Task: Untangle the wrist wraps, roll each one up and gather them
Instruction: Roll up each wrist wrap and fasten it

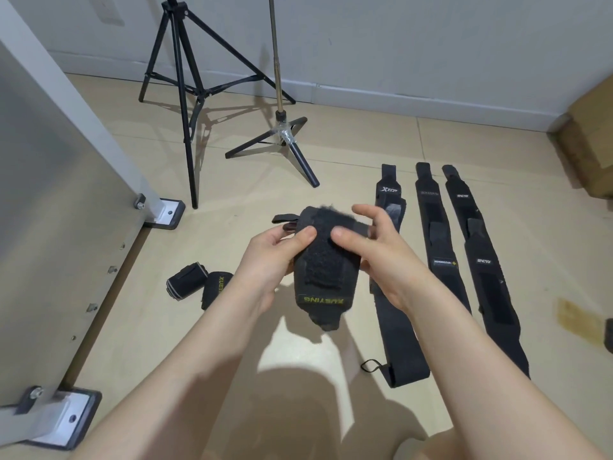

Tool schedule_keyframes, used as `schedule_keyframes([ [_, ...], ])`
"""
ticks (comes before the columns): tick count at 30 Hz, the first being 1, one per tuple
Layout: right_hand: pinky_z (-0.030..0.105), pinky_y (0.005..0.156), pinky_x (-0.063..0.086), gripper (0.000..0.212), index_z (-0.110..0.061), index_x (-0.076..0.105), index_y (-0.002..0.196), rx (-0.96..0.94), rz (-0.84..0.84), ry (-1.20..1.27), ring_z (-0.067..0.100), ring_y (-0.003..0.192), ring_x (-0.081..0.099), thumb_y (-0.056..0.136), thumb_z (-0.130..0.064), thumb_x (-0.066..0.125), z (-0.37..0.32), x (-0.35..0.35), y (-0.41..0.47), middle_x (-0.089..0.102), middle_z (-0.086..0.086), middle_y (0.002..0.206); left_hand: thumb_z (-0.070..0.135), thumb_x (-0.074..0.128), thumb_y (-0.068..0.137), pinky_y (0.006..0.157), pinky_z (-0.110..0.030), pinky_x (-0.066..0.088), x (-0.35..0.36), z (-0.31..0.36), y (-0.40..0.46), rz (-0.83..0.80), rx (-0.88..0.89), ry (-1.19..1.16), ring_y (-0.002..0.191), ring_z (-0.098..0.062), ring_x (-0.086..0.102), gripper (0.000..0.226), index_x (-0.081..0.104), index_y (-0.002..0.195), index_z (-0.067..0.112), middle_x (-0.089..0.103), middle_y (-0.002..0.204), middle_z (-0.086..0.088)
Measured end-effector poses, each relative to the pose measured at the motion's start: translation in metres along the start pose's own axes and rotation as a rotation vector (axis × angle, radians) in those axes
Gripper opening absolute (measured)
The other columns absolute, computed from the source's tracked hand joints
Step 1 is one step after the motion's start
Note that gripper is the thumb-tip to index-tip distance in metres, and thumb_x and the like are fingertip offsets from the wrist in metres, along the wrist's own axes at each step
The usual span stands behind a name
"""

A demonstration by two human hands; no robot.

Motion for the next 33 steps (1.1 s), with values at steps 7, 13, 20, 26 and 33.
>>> schedule_keyframes([
  [7, 0.028, 0.078, 0.056, 0.046, -0.019, 0.054, 0.114, -0.127, 0.129, -0.069, 0.009, 0.087, 0.067, 0.074, -0.013, 0.077, -0.003, 0.003, 0.001, 0.068, 0.0, 0.099, 0.015, 0.066, 0.085, 0.074, -0.023, 0.052, 0.003, 0.002, -0.004, -0.049, 0.023, 0.047, 0.083, -0.015, 0.069, 0.02, 0.062, 0.103, 0.008, 0.072, 0.096, -0.007],
  [13, 0.029, 0.069, 0.057, 0.029, -0.009, 0.062, 0.112, 0.05, -0.035, 0.25, 0.019, 0.082, 0.07, 0.084, -0.013, 0.067, -0.005, 0.0, 0.004, 0.072, 0.008, 0.098, 0.0, 0.07, 0.078, 0.063, -0.021, 0.055, 0.004, 0.004, -0.007, -0.025, 0.021, -0.002, 0.079, -0.015, 0.07, 0.042, 0.056, 0.118, 0.003, 0.069, 0.104, -0.015],
  [20, 0.028, 0.076, 0.055, 0.019, -0.018, 0.068, 0.097, 0.262, -0.099, 0.316, 0.015, 0.087, 0.069, 0.085, -0.032, 0.063, -0.002, -0.002, 0.004, 0.074, 0.002, 0.094, 0.006, 0.076, 0.074, 0.07, -0.022, 0.051, 0.001, 0.003, -0.003, -0.062, 0.058, 0.041, 0.088, -0.017, 0.07, 0.057, 0.05, 0.124, 0.016, 0.07, 0.107, -0.008],
  [26, 0.025, 0.084, 0.054, 0.068, -0.03, 0.04, 0.127, -0.106, -0.031, -0.184, 0.01, 0.097, 0.062, 0.074, -0.007, 0.077, 0.001, -0.001, 0.0, 0.053, -0.007, 0.12, 0.021, 0.077, 0.072, 0.064, -0.024, 0.052, -0.001, -0.003, 0.003, 0.078, -0.057, -0.07, 0.075, -0.018, 0.07, 0.044, 0.06, 0.11, 0.004, 0.073, 0.091, -0.009],
  [33, 0.028, 0.07, 0.053, 0.025, -0.021, 0.06, 0.105, -0.073, 0.044, 0.06, 0.015, 0.081, 0.063, 0.083, -0.012, 0.068, -0.004, -0.002, 0.006, 0.068, 0.003, 0.095, 0.009, 0.072, 0.074, 0.084, -0.025, 0.049, -0.004, 0.004, -0.001, -0.037, 0.026, -0.05, 0.091, -0.017, 0.067, 0.044, 0.059, 0.115, 0.004, 0.071, 0.102, -0.011],
])
Point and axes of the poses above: each hand's wrist, its own y-axis towards the middle knuckle, its own x-axis out of the palm, z = x × y, the point moved 1 cm from there along y, towards the middle knuckle
